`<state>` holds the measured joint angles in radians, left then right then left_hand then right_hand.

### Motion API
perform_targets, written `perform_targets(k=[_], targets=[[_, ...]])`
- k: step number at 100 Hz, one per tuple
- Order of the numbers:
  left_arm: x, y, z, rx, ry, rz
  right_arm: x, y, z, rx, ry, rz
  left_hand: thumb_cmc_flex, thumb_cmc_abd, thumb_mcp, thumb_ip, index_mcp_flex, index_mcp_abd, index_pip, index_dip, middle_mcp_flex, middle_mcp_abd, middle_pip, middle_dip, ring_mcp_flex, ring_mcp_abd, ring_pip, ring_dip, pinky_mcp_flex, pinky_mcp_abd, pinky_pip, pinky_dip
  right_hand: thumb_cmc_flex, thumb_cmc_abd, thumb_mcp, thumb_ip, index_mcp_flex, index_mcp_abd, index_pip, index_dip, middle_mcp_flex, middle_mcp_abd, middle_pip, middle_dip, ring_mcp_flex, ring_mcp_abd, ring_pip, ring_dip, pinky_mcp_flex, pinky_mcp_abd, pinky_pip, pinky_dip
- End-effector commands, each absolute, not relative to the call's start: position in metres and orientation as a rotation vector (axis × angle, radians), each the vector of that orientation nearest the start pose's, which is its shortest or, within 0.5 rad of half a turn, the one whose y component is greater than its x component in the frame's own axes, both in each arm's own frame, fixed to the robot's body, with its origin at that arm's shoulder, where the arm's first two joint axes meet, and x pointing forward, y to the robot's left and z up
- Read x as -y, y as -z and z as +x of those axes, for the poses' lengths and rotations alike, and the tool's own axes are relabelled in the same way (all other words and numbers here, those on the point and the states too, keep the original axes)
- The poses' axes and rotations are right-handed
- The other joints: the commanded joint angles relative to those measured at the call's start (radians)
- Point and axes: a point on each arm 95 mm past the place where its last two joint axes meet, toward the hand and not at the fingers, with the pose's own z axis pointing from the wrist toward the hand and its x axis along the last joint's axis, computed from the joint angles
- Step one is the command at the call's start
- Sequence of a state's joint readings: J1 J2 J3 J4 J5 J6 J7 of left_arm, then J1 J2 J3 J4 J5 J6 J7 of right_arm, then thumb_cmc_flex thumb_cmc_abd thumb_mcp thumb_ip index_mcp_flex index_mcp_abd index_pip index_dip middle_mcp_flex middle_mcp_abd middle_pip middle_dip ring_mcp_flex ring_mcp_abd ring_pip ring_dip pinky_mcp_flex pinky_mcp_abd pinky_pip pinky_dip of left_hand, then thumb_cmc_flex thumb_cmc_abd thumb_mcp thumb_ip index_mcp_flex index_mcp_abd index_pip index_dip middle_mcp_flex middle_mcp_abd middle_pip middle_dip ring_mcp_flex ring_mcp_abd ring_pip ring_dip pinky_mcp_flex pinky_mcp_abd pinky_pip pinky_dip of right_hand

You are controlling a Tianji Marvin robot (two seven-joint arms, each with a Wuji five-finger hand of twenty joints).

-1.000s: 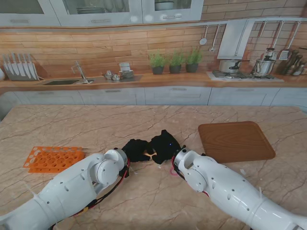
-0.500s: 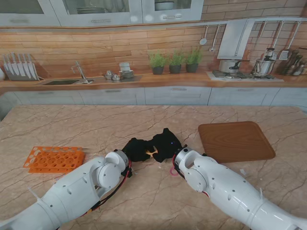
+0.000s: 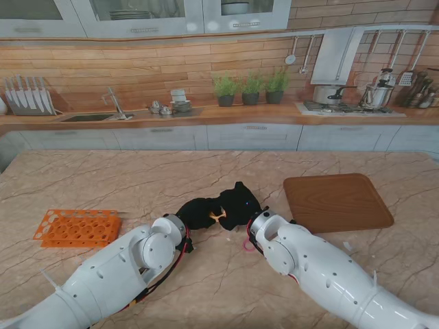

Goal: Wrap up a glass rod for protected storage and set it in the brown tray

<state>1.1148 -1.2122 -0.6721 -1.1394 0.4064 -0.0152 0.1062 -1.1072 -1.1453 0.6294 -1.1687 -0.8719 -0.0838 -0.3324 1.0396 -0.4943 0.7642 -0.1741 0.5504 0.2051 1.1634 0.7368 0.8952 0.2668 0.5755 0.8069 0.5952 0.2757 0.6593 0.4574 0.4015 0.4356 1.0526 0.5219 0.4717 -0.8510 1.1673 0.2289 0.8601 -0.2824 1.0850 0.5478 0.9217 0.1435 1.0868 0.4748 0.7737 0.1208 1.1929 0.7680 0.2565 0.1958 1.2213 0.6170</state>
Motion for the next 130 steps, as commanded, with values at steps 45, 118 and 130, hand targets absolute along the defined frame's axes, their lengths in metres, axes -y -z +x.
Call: perform_targets(k=[45, 118, 130], targets=[[0.118, 0.396, 0.444, -1.601, 1.733, -1.617, -0.106, 0.360, 0.447, -1.689, -1.685, 0.919, 0.181, 0.107, 0.016, 0.028, -0.046, -0.165, -0.084, 0.046, 0.031, -0.085, 0.289, 0.074, 0.594, -0.105, 0.859, 0.416, 0.681, -0.310, 1.026, -0.036, 0.038, 0.024, 0.042, -0.031, 0.024, -0.030, 0.026, 0.004, 0.017, 0.045, 0.019, 0.011, 0.004, -0.015, 0.027, 0.016, -0.006, 0.017, 0.029, 0.016], [0.109, 0.396, 0.445, -1.572, 1.799, -1.615, -0.084, 0.355, 0.440, -1.690, -1.597, 0.940, -0.704, 0.006, -0.342, 0.078, -0.004, -0.108, -0.291, -0.131, 0.172, -0.365, 0.669, 0.365, 0.678, -0.362, 1.077, 0.393, 0.724, -0.600, 1.041, 0.272, 0.075, 0.130, -0.085, -0.292, -0.044, -0.006, 0.000, -0.103, -0.036, 0.041, -0.011, 0.045, -0.038, -0.013, -0.007, 0.006, -0.030, 0.016, 0.012, 0.021], [0.109, 0.395, 0.446, -1.548, 1.805, -1.626, -0.082, 0.357, 0.439, -1.693, -1.584, 0.946, -0.687, 0.086, -0.445, 0.096, -0.007, -0.105, -0.304, -0.134, 0.164, -0.353, 0.665, 0.375, 0.677, -0.356, 1.071, 0.402, 0.724, -0.598, 1.041, 0.262, 0.072, 0.134, -0.099, -0.303, -0.056, -0.012, 0.003, -0.107, -0.050, 0.034, -0.028, 0.046, -0.048, -0.015, -0.033, -0.006, -0.033, 0.017, 0.008, 0.020]])
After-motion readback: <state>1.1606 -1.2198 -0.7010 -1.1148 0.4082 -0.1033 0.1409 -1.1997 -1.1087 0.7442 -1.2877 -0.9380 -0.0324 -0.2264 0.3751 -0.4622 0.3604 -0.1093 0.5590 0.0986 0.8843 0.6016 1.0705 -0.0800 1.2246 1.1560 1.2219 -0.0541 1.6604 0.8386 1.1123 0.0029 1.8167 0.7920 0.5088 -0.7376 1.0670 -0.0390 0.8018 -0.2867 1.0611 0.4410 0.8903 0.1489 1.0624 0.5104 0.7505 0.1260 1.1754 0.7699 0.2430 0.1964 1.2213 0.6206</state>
